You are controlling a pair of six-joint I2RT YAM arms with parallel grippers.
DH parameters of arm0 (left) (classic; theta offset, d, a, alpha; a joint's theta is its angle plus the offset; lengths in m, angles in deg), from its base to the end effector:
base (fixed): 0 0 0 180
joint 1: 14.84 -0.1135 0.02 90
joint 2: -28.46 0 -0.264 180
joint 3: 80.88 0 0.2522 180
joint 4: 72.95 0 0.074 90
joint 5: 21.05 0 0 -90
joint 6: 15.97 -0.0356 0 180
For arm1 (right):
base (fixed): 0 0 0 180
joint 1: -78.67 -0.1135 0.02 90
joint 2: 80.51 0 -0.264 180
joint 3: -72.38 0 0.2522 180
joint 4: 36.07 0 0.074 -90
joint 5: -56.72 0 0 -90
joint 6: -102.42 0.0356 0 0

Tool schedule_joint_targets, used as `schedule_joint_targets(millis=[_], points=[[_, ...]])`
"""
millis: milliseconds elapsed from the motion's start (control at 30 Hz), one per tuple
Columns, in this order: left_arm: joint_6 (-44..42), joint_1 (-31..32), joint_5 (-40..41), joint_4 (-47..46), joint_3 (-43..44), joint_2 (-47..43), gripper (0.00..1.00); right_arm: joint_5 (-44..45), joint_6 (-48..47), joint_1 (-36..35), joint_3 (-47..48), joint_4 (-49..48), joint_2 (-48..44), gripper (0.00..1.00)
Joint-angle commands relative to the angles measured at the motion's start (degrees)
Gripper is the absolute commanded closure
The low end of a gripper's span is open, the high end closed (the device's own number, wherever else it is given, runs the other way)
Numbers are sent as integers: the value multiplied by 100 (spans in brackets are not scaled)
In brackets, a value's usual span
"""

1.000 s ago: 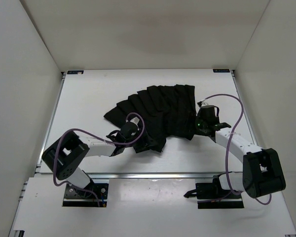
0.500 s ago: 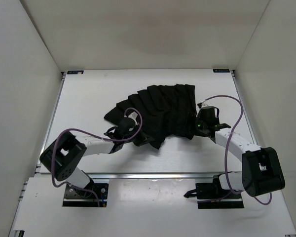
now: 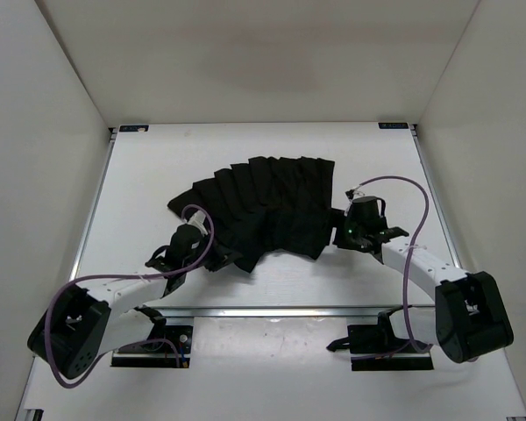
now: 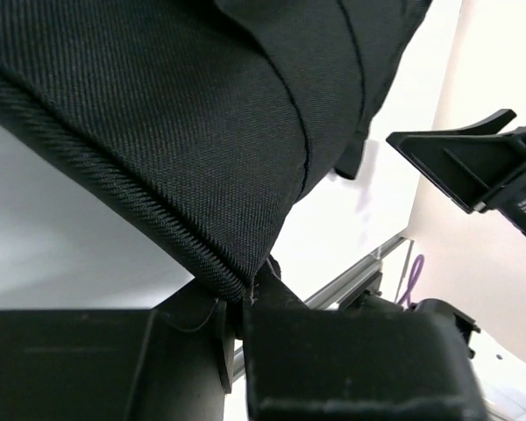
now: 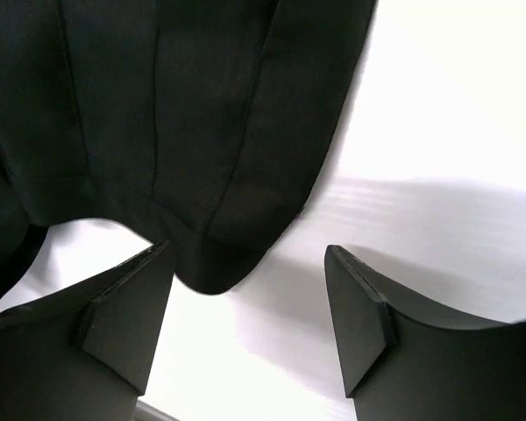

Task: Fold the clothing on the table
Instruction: Flatten the skirt out

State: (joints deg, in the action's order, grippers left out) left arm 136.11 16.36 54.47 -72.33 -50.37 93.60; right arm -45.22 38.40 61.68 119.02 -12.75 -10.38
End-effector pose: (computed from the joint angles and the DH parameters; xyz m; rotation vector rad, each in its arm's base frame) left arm 0.1708 -0.1139 0.1471 -0.4911 2.3763 -1.1227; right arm 0.2236 0.0760 0.1819 0.0909 2.4488 0.5932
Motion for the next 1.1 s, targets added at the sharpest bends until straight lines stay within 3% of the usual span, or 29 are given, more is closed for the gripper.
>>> schedule_joint_targets(millis=[0, 467, 500, 567, 600, 733, 900, 1067], points=[[-100, -131, -72, -4, -181, -309, 100, -290, 250, -189, -159, -288, -8, 34], [-56, -413, -55, 93, -708, -995, 100, -888, 759, -541, -406, -1166, 897, 41], [-47, -413, -90, 84, -717, -1012, 100, -941, 777, -585, -327, -1219, 1019, 45], [-47, -439, -72, 110, -717, -1074, 100, -1046, 769, -542, -213, -1272, 1274, 70], [-47, -448, -81, 119, -726, -1144, 100, -1055, 786, -507, -116, -1238, 1310, 98], [-248, -763, -247, 347, -578, -1276, 100, -880, 234, -384, 393, -466, 1232, 100], [-1241, -2054, -1160, 1540, 1194, -1153, 100, -1230, -338, 309, 1718, 781, 187, 100], [-1305, -2276, -1522, 2211, 2832, -1355, 100, -1616, -892, 811, 3232, 1864, -832, 100]])
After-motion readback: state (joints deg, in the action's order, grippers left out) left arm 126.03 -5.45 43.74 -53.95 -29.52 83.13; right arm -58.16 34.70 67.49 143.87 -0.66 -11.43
